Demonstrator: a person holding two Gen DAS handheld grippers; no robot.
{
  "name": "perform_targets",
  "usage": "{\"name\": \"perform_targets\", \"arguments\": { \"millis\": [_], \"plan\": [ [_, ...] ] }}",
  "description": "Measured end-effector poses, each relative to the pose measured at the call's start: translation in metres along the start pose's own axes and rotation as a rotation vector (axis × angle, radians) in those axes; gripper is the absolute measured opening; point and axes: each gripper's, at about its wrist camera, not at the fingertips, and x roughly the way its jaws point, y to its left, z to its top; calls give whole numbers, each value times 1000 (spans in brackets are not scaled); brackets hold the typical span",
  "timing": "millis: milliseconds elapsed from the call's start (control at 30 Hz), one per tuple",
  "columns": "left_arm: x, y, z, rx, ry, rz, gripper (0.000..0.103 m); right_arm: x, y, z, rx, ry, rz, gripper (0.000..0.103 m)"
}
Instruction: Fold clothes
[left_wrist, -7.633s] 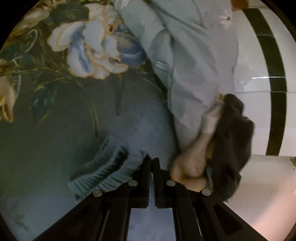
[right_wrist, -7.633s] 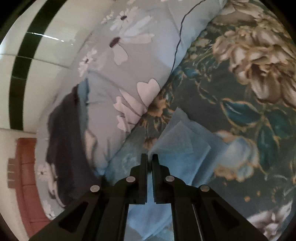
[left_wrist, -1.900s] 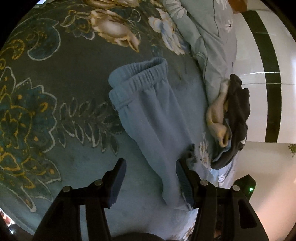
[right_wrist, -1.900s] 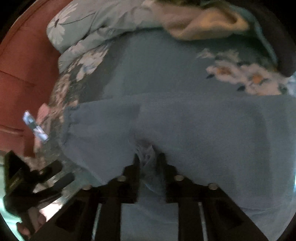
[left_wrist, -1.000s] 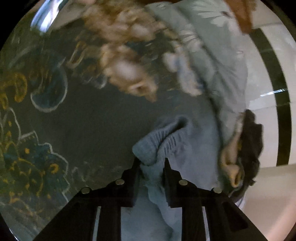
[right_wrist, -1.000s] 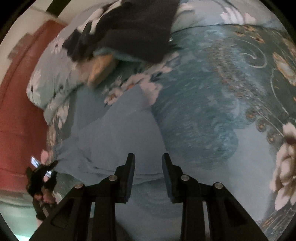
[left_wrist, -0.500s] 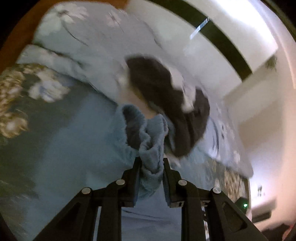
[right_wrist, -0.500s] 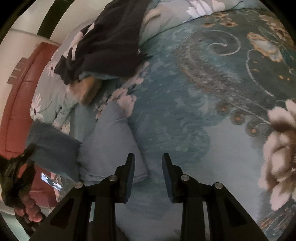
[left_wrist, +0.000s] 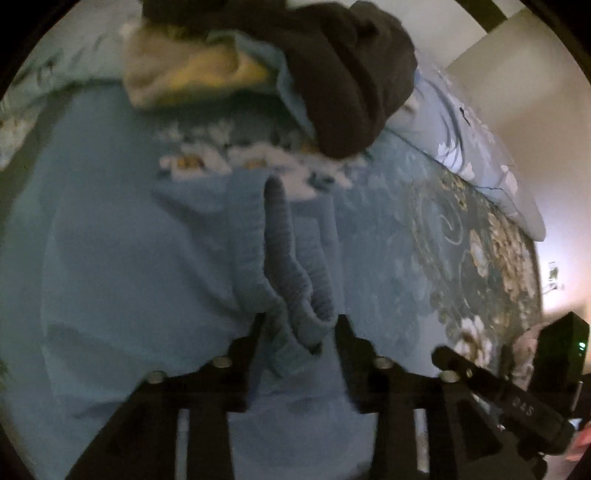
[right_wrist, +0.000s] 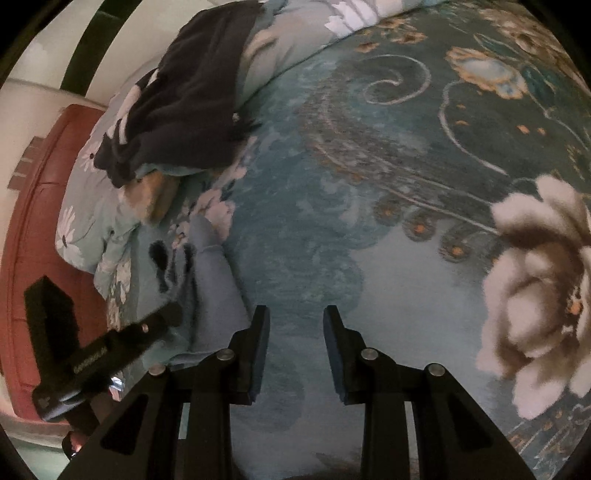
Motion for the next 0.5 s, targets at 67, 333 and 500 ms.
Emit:
{"name": "perform_targets", "arguments": {
  "millis": [67,333,500],
  "plan": [
    [-10,2,-6,11,18,-19,52,2,9,2,-22,3,13,31],
    [-74,82,-20,-135,-146,171,66,22,93,15,-255,30,119,31],
    [-65,141,-28,-350,-114,195,66,61,153,15,-436,84,111,31]
  ]
}}
